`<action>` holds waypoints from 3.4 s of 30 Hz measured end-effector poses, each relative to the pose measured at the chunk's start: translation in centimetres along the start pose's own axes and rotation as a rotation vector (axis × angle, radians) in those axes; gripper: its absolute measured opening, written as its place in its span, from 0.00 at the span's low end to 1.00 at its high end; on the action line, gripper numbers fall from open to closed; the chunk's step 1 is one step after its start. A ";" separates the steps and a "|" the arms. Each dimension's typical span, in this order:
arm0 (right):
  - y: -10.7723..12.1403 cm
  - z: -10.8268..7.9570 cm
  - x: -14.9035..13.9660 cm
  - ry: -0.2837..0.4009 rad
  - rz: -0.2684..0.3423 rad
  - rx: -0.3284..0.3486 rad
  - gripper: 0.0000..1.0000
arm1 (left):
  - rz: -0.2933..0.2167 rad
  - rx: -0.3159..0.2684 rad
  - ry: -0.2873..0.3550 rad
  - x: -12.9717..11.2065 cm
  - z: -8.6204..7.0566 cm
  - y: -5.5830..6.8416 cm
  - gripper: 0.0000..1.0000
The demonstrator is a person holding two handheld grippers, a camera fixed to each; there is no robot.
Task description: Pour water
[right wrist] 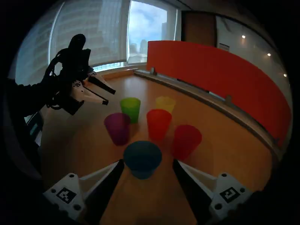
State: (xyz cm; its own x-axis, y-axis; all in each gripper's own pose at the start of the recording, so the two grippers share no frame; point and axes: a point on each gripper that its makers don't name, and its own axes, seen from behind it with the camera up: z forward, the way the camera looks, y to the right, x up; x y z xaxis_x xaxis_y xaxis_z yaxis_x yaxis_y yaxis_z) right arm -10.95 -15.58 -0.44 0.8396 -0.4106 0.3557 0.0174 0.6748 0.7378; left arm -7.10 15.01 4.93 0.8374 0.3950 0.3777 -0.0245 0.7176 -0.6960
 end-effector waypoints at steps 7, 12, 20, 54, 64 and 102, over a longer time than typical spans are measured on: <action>-0.5 1.2 -0.9 -0.018 -0.002 0.016 1.00 | 0.010 0.010 -0.023 -0.9 0.8 -0.4 0.85; -0.8 2.1 -1.3 -0.030 -0.008 0.027 1.00 | 0.014 0.014 -0.029 -1.1 1.2 -0.6 0.85; -1.0 3.9 -1.6 -0.034 -0.023 0.027 1.00 | 0.010 0.014 -0.035 -1.5 1.7 -0.8 0.85; -1.5 6.1 -1.6 -0.024 -0.032 0.062 0.91 | 0.008 0.008 -0.055 -1.9 2.8 -1.3 0.85; -1.2 4.8 -0.6 0.009 -0.020 0.056 0.91 | 0.016 0.019 -0.072 -1.9 4.3 -1.9 0.85; -0.4 3.4 -0.2 0.033 -0.013 0.040 0.91 | 0.033 0.002 -0.115 -0.9 9.1 -2.2 0.85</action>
State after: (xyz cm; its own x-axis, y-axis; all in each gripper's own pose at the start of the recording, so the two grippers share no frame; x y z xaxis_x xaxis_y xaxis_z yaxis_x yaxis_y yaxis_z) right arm -12.97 -17.86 1.17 0.8568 -0.3983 0.3274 0.0071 0.6441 0.7649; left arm -12.80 18.29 11.72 0.7683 0.4810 0.4224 -0.0521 0.7047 -0.7076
